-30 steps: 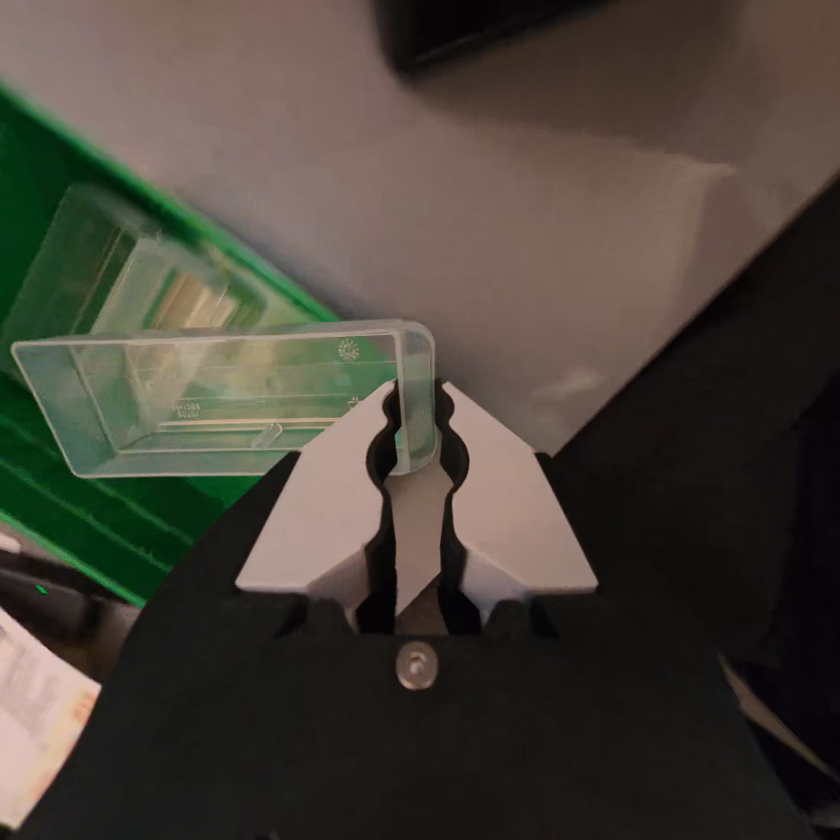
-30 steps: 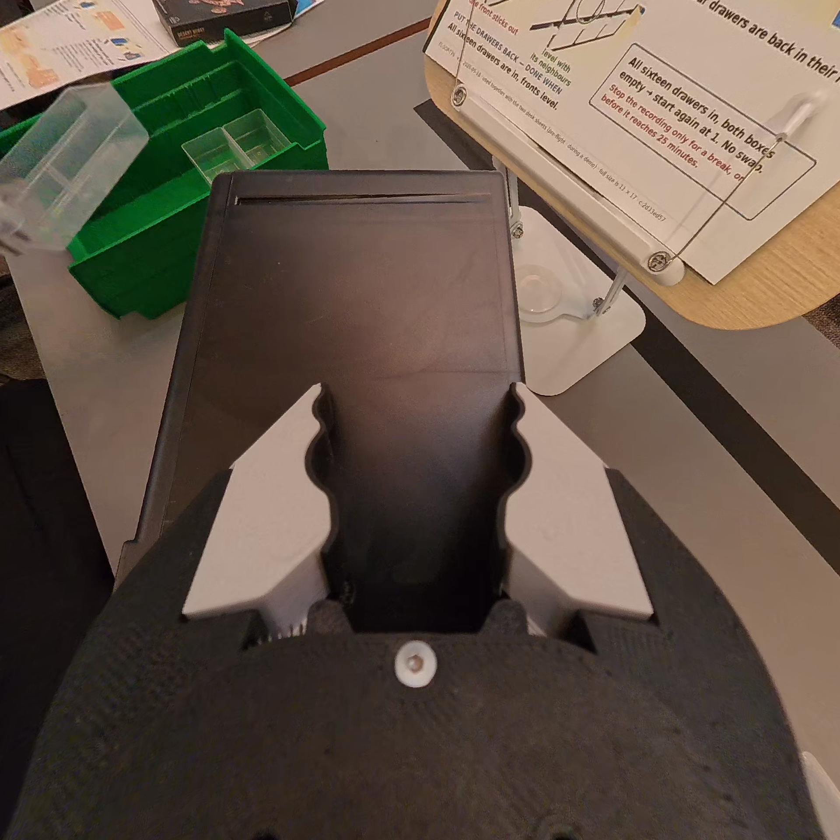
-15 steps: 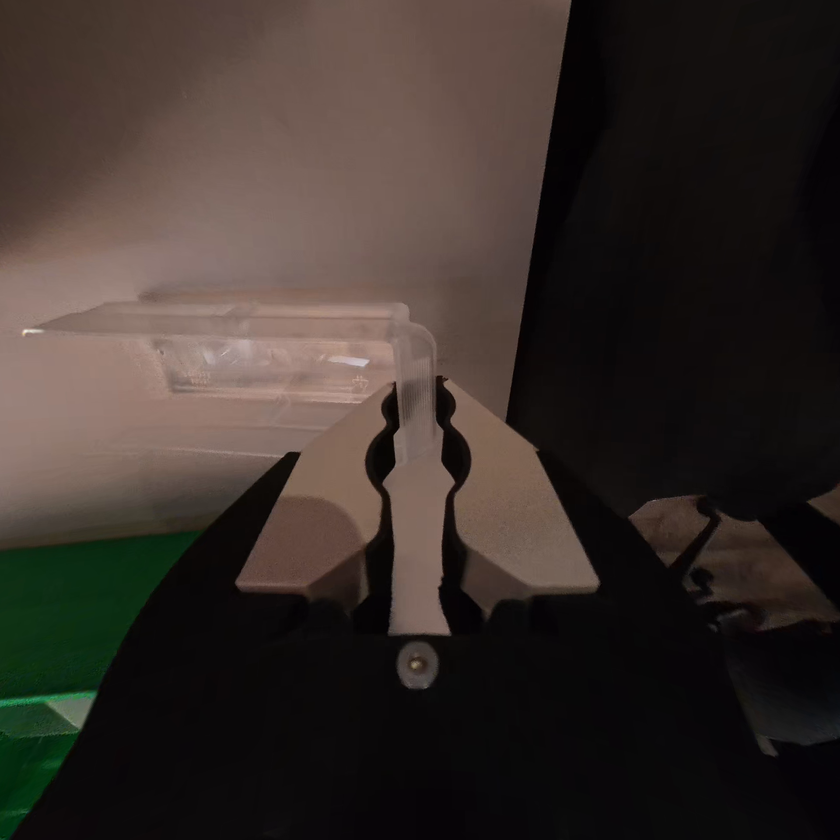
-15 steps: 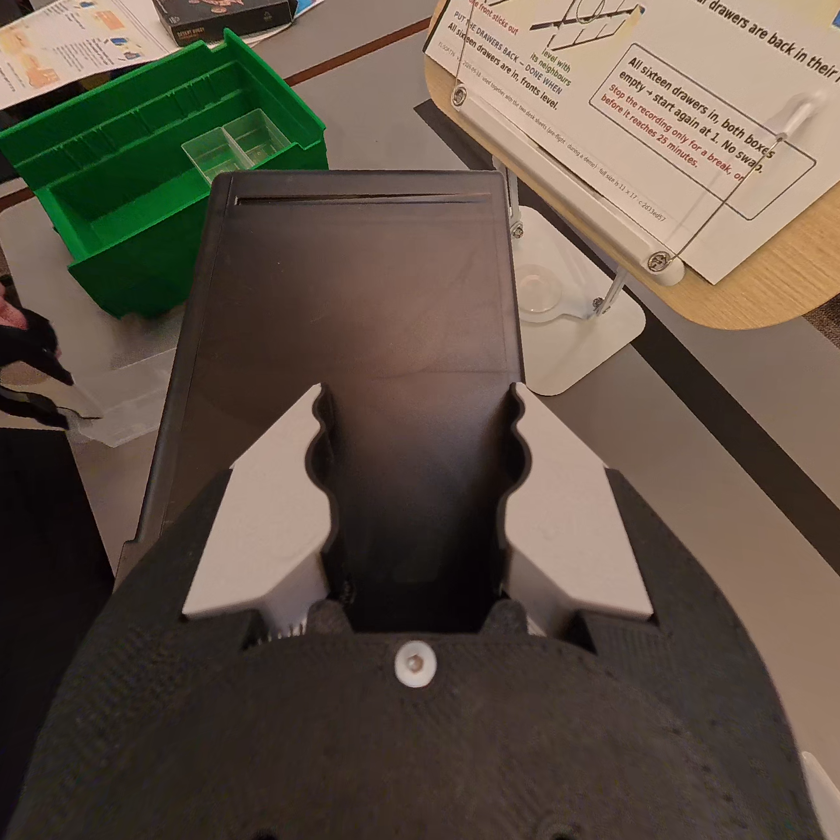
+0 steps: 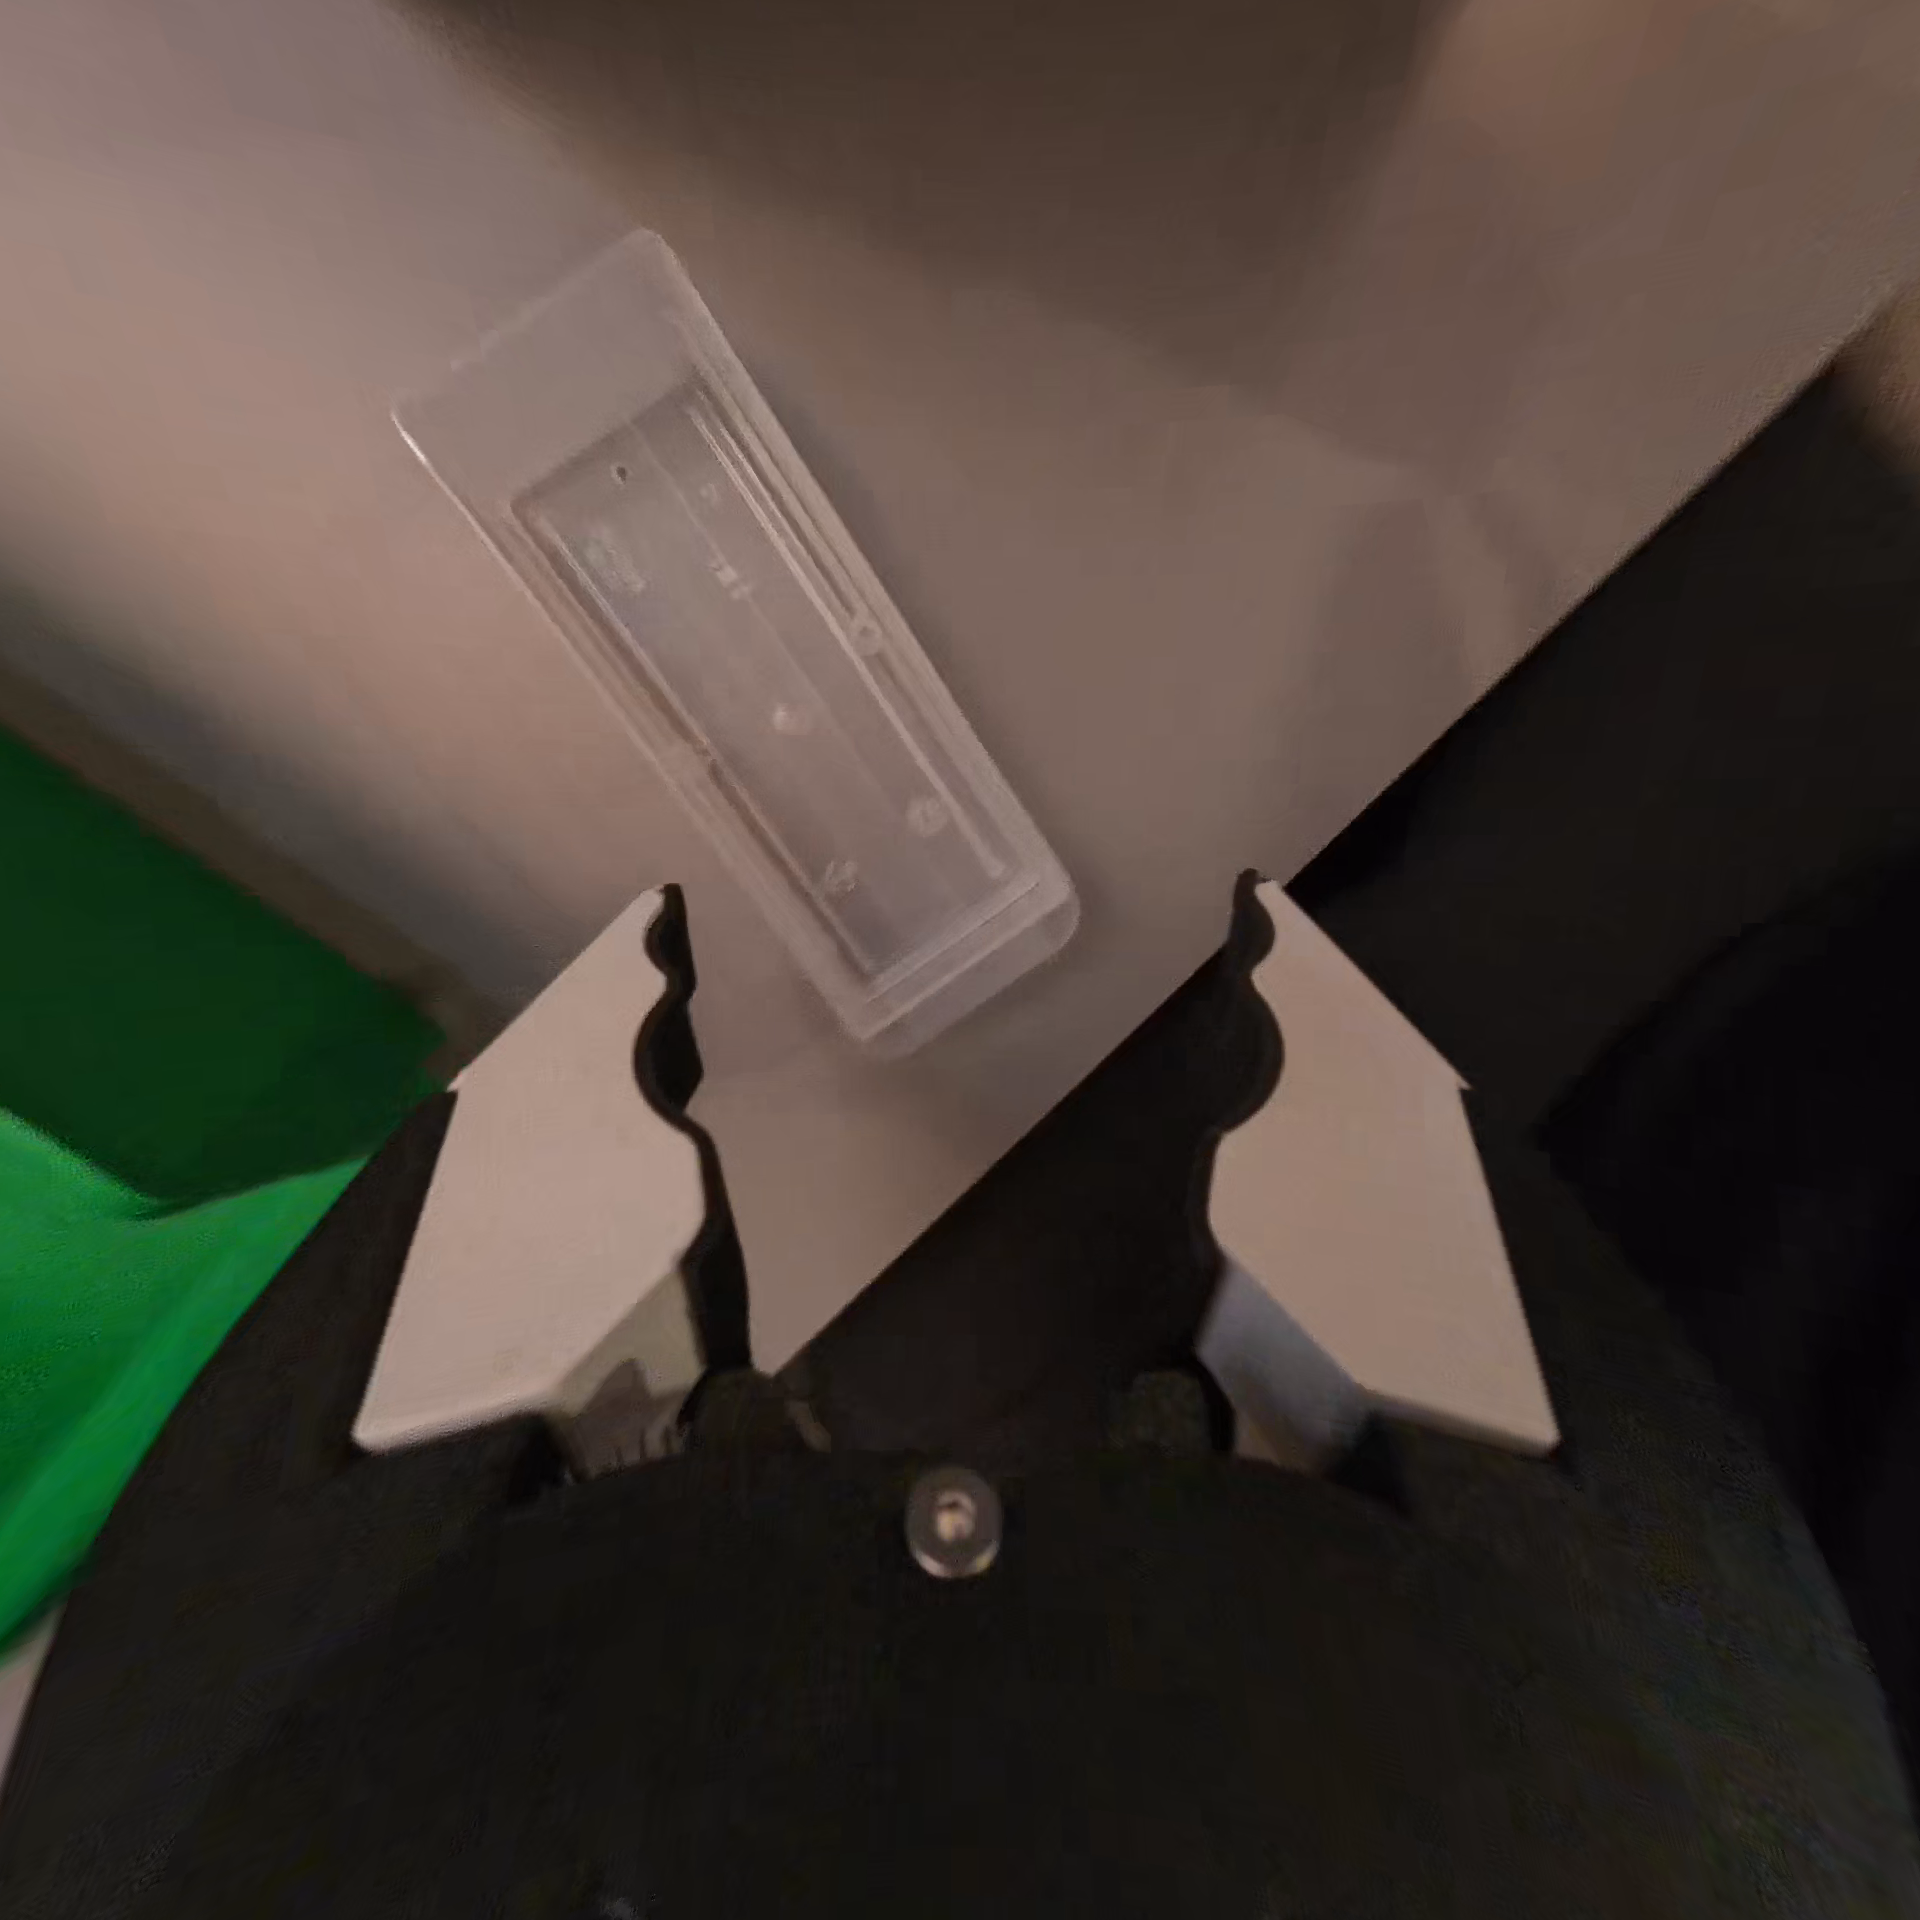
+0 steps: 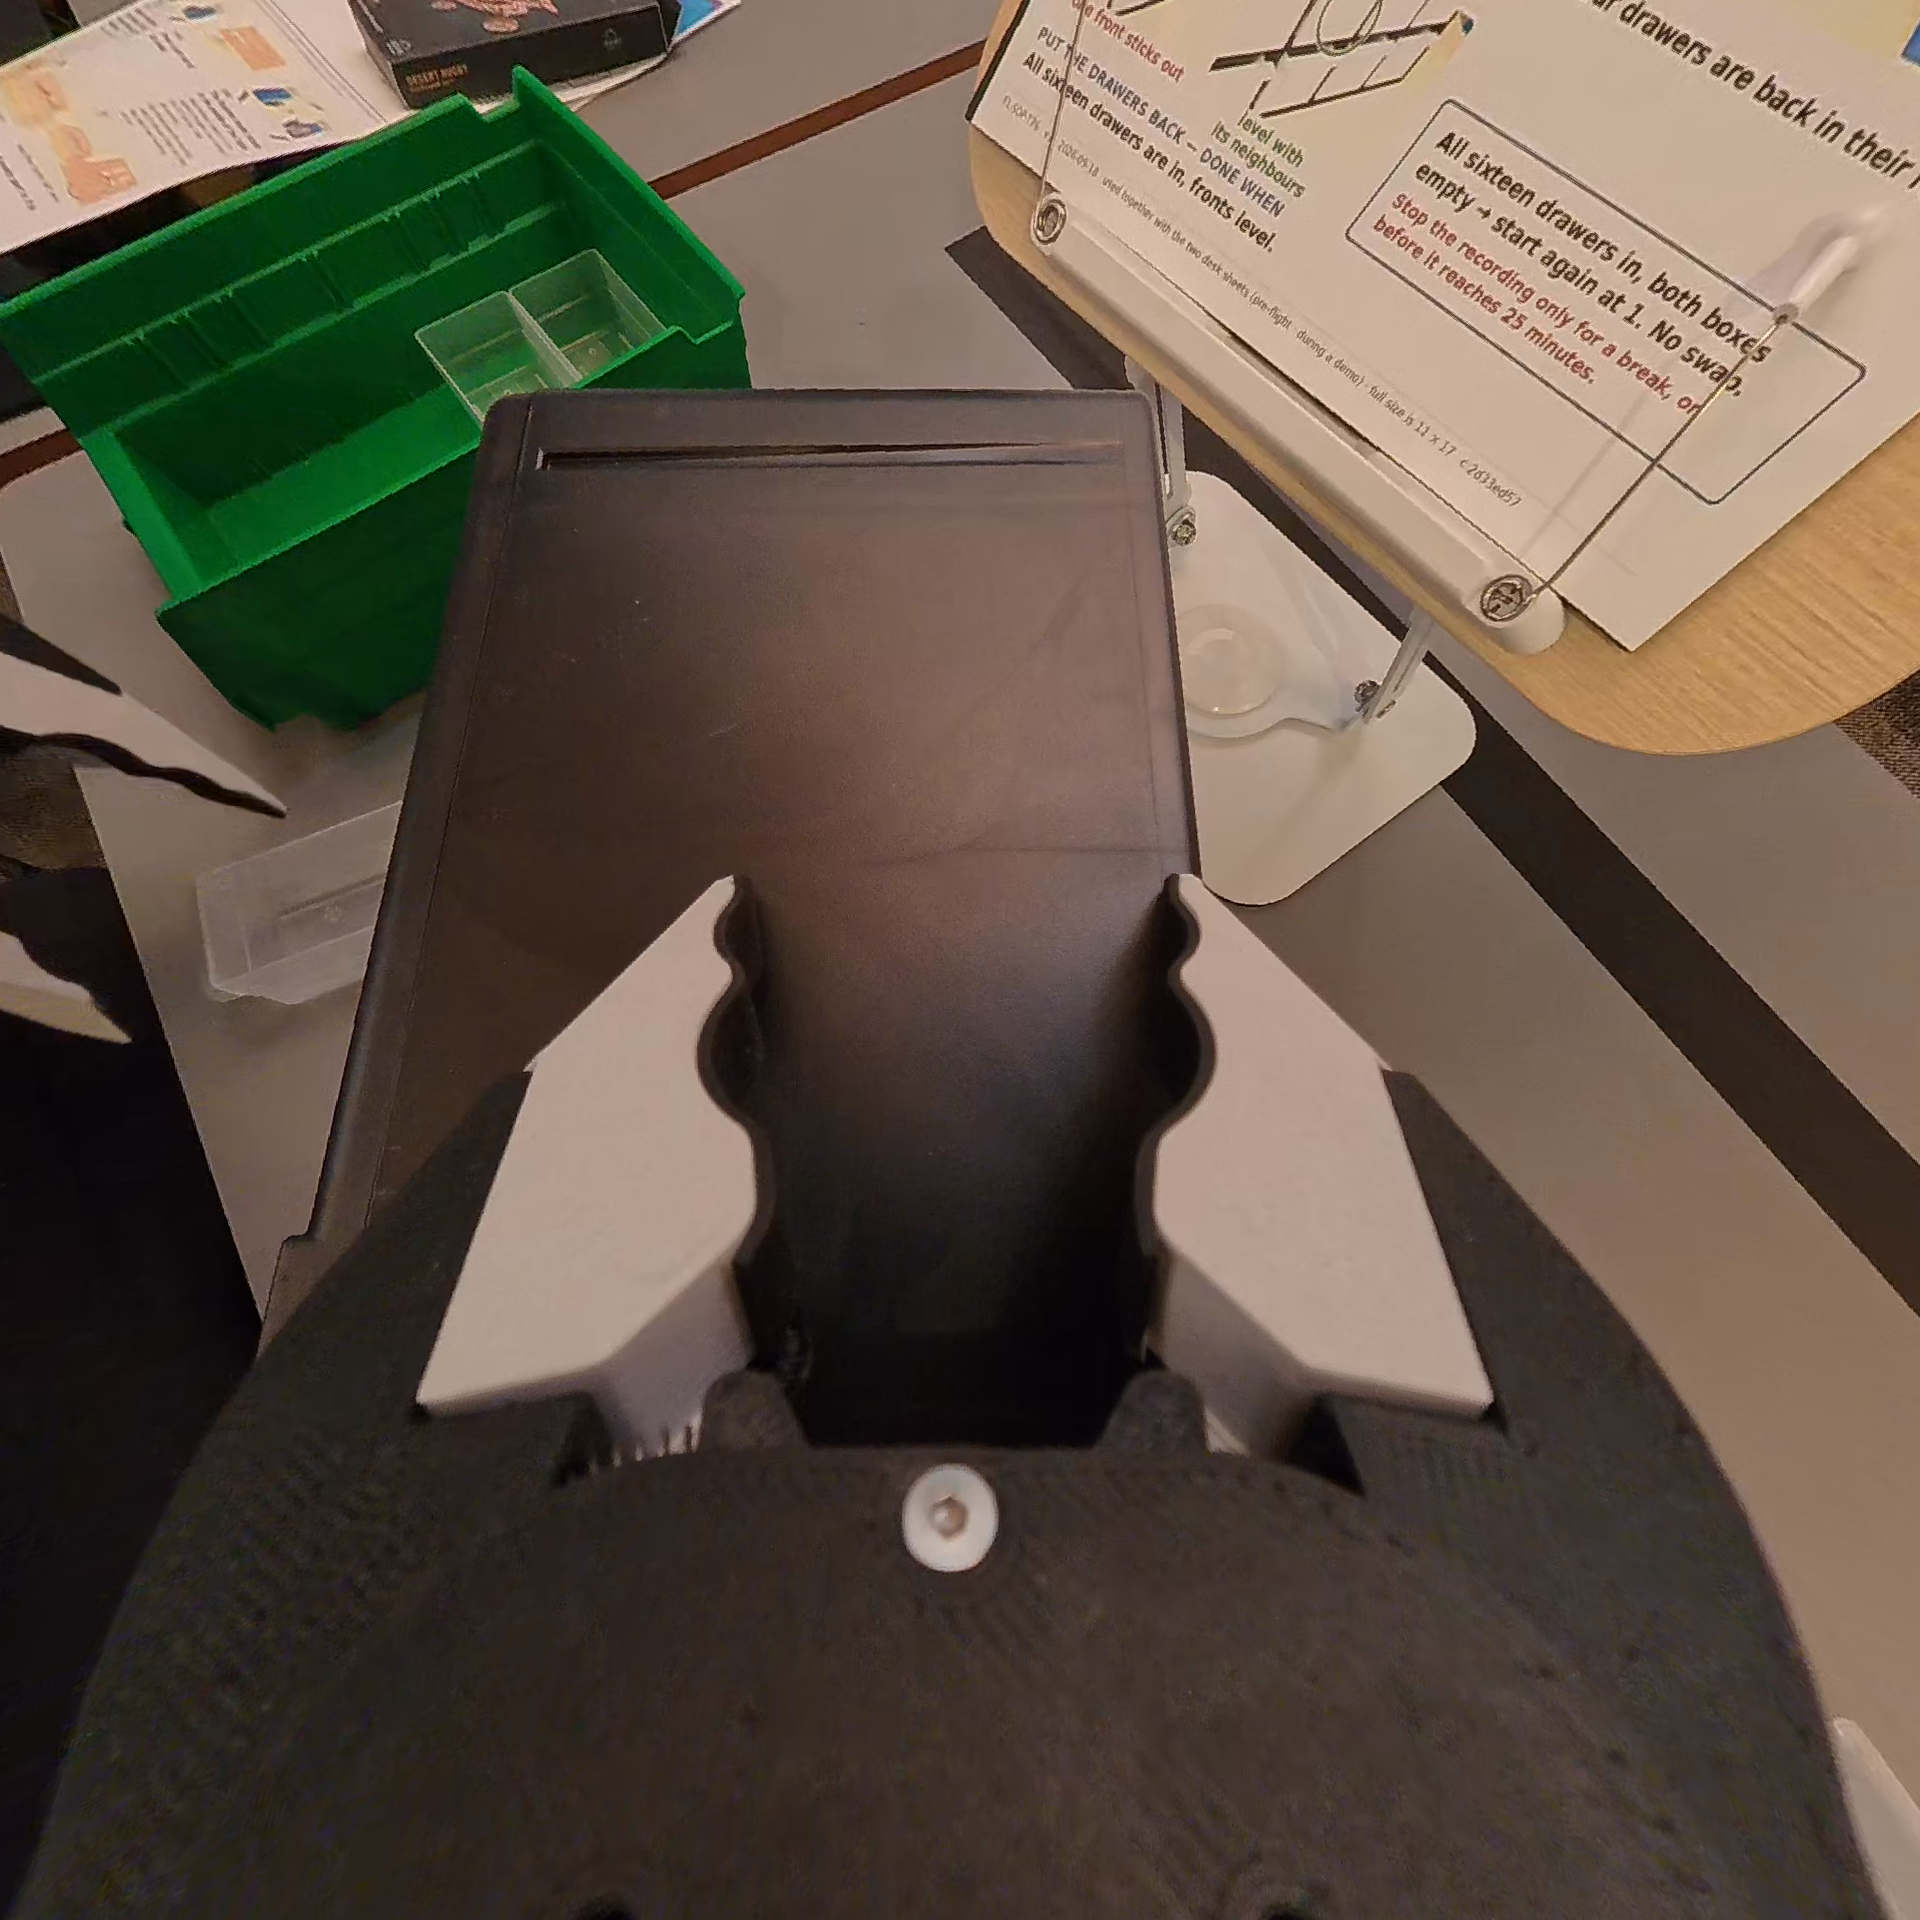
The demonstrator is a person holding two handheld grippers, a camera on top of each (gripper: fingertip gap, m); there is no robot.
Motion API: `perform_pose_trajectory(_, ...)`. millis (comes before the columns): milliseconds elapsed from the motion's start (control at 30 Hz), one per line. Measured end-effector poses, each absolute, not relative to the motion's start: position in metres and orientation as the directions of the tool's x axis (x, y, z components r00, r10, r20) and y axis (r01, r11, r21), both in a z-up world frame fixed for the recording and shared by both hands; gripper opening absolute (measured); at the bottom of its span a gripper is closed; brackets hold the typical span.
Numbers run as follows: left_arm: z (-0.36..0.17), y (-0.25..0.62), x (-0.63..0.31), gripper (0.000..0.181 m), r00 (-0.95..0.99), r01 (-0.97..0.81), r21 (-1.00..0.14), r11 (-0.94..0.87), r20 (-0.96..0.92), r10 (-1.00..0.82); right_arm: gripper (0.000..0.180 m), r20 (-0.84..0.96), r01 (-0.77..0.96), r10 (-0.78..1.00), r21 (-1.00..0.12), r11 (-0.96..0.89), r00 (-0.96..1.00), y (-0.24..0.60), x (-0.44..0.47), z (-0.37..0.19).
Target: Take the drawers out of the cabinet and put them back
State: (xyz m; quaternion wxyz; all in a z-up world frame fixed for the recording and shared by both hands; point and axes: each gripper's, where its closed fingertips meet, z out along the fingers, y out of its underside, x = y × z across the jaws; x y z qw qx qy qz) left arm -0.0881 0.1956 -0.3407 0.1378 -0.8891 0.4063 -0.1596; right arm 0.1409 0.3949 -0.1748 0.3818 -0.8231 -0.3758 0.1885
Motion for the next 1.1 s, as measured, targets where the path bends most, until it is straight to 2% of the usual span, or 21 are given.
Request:
perform_pose_trajectory(67,-0.355,0.199,-0.088,0.114,0.703,-0.605,-0.354,-0.713,0.181,-0.688,0.077,-0.023,0.475,0.763,-0.77,-0.426,0.646,0.395,0.141,-0.175)
perform_pose_trajectory(167,-0.378,0.204,-0.085,0.123,0.752,-0.575,-0.32,-0.753,0.154,-0.64,0.077,-0.023,0.474,0.762,-0.771,-0.426,0.647,0.395,0.141,-0.175)
perform_pose_trajectory(267,-0.393,0.207,-0.083,0.109,0.753,-0.594,-0.287,-0.751,0.13,-0.645,0.077,-0.023,0.474,0.762,-0.771,-0.426,0.647,0.395,0.141,-0.175)
perform_pose_trajectory(333,-0.391,0.209,-0.083,0.081,0.743,-0.608,-0.286,-0.74,0.121,-0.658,0.076,-0.023,0.473,0.761,-0.771,-0.426,0.648,0.395,0.141,-0.175)
perform_pose_trajectory(367,-0.391,0.21,-0.083,0.077,0.738,-0.612,-0.287,-0.737,0.128,-0.662,0.076,-0.023,0.473,0.761,-0.771,-0.426,0.648,0.395,0.141,-0.175)
perform_pose_trajectory(567,-0.385,0.212,-0.089,0.071,0.711,-0.638,-0.304,-0.707,0.119,-0.693,0.076,-0.023,0.473,0.761,-0.771,-0.426,0.648,0.395,0.141,-0.175)
perform_pose_trajectory(1100,-0.31,0.245,-0.067,0.069,0.617,-0.65,-0.475,-0.593,0.126,-0.777,0.076,-0.023,0.473,0.761,-0.771,-0.426,0.648,0.395,0.141,-0.175)
